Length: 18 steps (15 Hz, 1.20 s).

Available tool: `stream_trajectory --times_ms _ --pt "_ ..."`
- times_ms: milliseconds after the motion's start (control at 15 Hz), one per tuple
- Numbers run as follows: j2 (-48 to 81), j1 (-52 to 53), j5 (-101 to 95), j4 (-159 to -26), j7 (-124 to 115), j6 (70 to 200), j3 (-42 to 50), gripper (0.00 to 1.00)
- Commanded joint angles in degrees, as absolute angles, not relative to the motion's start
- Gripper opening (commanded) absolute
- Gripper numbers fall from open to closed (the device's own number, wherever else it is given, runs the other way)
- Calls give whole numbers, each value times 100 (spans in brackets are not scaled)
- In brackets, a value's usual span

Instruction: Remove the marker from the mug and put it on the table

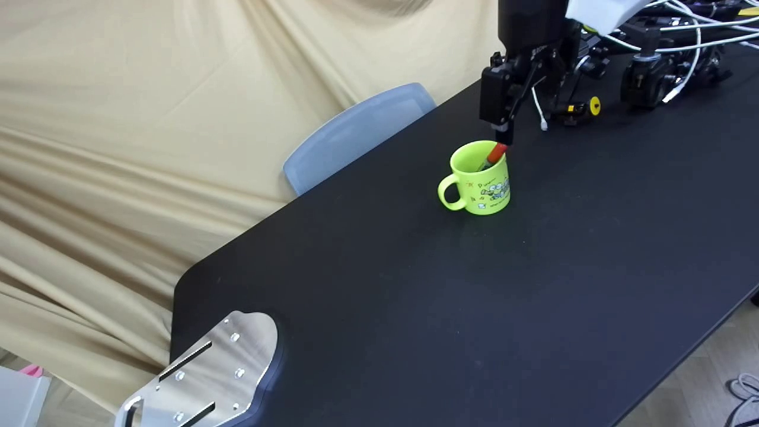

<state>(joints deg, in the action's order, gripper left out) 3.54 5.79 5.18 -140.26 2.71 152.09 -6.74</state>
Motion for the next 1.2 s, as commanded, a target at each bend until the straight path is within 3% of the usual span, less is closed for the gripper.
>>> stream_trajectory --times_ms 0,800,867,933,1133 --pt "736 547 201 -13705 298 15206 -592 100" --pt "1647 574 -203 -12857 580 15085 -579 100" --pt "1702 573 -214 -12798 593 15090 -586 75" --pt "1754 566 -226 -12743 624 15077 -598 74" --pt "1854 537 -159 -12624 743 15047 -650 51"
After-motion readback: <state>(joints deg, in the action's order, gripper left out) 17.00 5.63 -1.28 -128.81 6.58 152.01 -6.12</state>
